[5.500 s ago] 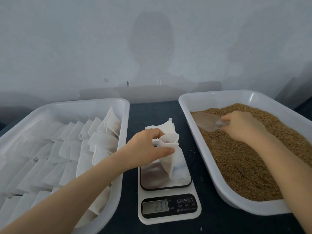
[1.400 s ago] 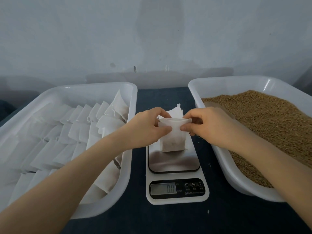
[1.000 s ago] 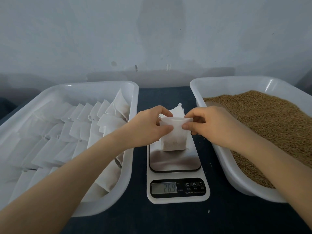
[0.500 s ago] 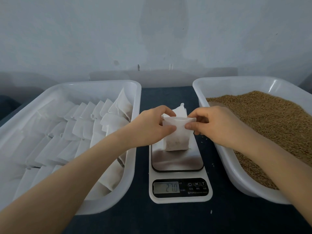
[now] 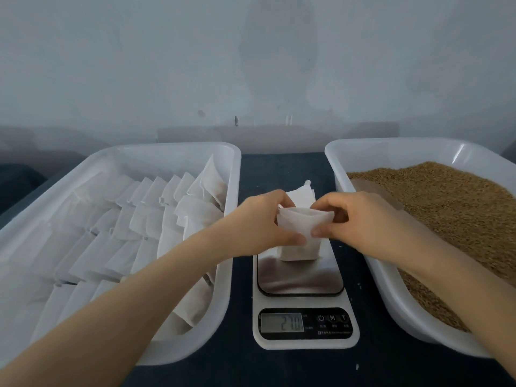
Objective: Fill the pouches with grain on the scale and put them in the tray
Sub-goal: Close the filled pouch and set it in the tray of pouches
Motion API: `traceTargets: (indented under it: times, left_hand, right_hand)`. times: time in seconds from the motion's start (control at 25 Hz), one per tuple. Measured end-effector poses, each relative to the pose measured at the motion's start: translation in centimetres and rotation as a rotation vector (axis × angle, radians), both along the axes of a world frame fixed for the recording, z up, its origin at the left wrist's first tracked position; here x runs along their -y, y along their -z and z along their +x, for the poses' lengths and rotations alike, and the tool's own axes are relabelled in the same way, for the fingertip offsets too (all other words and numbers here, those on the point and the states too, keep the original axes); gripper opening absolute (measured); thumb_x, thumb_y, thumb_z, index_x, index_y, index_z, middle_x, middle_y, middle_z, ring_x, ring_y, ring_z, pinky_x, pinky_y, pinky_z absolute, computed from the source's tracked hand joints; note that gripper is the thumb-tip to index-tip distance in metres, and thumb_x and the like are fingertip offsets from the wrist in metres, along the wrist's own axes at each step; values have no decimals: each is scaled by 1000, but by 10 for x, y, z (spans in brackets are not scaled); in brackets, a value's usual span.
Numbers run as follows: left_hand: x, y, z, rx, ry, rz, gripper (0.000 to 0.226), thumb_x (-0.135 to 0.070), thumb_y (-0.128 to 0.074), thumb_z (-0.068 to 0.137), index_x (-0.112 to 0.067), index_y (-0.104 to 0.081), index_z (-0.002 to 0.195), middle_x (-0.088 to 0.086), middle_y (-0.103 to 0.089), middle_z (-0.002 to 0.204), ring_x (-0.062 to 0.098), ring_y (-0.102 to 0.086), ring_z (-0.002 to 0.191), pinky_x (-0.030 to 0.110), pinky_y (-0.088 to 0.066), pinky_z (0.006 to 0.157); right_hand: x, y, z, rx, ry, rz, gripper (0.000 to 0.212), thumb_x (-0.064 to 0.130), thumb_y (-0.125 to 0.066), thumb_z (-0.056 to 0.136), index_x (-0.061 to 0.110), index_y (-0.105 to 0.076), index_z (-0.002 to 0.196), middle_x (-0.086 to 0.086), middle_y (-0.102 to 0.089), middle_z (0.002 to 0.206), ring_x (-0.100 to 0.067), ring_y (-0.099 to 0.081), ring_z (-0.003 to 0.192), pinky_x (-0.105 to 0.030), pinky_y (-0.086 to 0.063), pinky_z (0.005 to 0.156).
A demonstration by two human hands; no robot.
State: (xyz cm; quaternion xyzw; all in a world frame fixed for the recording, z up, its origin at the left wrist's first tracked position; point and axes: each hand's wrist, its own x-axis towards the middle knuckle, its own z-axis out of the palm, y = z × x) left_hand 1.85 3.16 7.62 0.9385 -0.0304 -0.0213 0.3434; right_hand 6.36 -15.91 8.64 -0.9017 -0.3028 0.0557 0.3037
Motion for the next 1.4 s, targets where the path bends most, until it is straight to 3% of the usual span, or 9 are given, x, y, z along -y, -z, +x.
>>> traceTargets:
  times: [0.16, 0.32, 0.52, 0.72, 0.84, 0.96, 1.08, 1.2, 1.4]
  left_hand:
    - [8, 4, -3, 12, 63, 103, 37, -35, -81, 72, -27, -52, 94, -17, -50, 77, -4, -49, 66, -1, -36, 54]
    - [9, 0, -1, 75, 56, 114, 19, -26, -75, 79, -14, -65, 89, -8, -56, 71, 8, -49, 65, 5, -36, 55]
    - [10, -1, -3, 53, 57, 46, 29, -35, -76, 79, -11, -70, 93, 1, -66, 77, 13, -56, 70, 10, -38, 58]
    - [9, -4, -1, 30, -17, 9, 33, -29, -74, 81, -8, -54, 62, -1, -46, 55, 10, -36, 51, 13, -31, 46]
    - [5, -7, -1, 49, -65, -112, 39, -31, -73, 82, 1, -57, 67, 13, -55, 64, 17, -45, 59, 30, -43, 57]
    - [6, -11, -6, 90, -100, -220, 35, -28, -74, 81, 3, -62, 74, 19, -66, 75, 16, -57, 64, 36, -54, 65]
    - [-5, -23, -7, 115, -200, -397, 20, -19, -75, 78, 0, -68, 79, 13, -69, 71, 15, -66, 64, 31, -58, 63]
    - [-43, -42, -3, 207, -494, -531, 20, -23, -75, 66, -8, -69, 77, 11, -72, 75, 27, -71, 76, 47, -60, 73]
    - [-86, -33, 0, 215, -754, -355, 6, -9, -63, 80, -4, -66, 79, 17, -71, 83, 27, -71, 68, 44, -61, 69]
  right_hand:
    - [-2, 5, -1, 34, -81, -111, 10, 33, -75, 76, 32, -66, 79, 10, -61, 77, -1, -56, 68, -14, -43, 61]
    - [-3, 10, 3, 96, -46, -91, 32, 30, -70, 82, 24, -53, 56, 7, -54, 61, -4, -47, 52, -14, -36, 52]
    - [-4, 9, 0, 98, -45, -49, 26, 22, -65, 87, 22, -60, 61, 7, -59, 56, -7, -43, 44, -15, -34, 45]
    - [-6, 4, -4, 74, -63, 26, 18, 27, -69, 83, 33, -60, 69, 15, -60, 66, -1, -51, 56, -13, -39, 52]
    - [-8, 2, -5, -5, -31, 12, 22, 34, -76, 74, 40, -58, 84, 35, -60, 79, 13, -56, 74, -14, -37, 56]
    - [-9, -1, -3, -2, 17, 92, 16, 29, -75, 76, 38, -63, 82, 29, -64, 75, 10, -58, 71, -13, -38, 55]
    - [-7, -5, -2, 9, 93, 293, 10, 26, -66, 84, 34, -67, 91, 21, -69, 79, 10, -62, 71, -9, -43, 59]
    - [-6, -7, 2, 6, 198, 407, 13, 21, -59, 90, 28, -66, 98, 13, -70, 88, 4, -64, 70, -19, -46, 65]
    - [-5, -7, 4, -5, 231, 446, 15, 17, -56, 92, 23, -66, 100, 10, -70, 85, 0, -64, 69, -26, -51, 71]
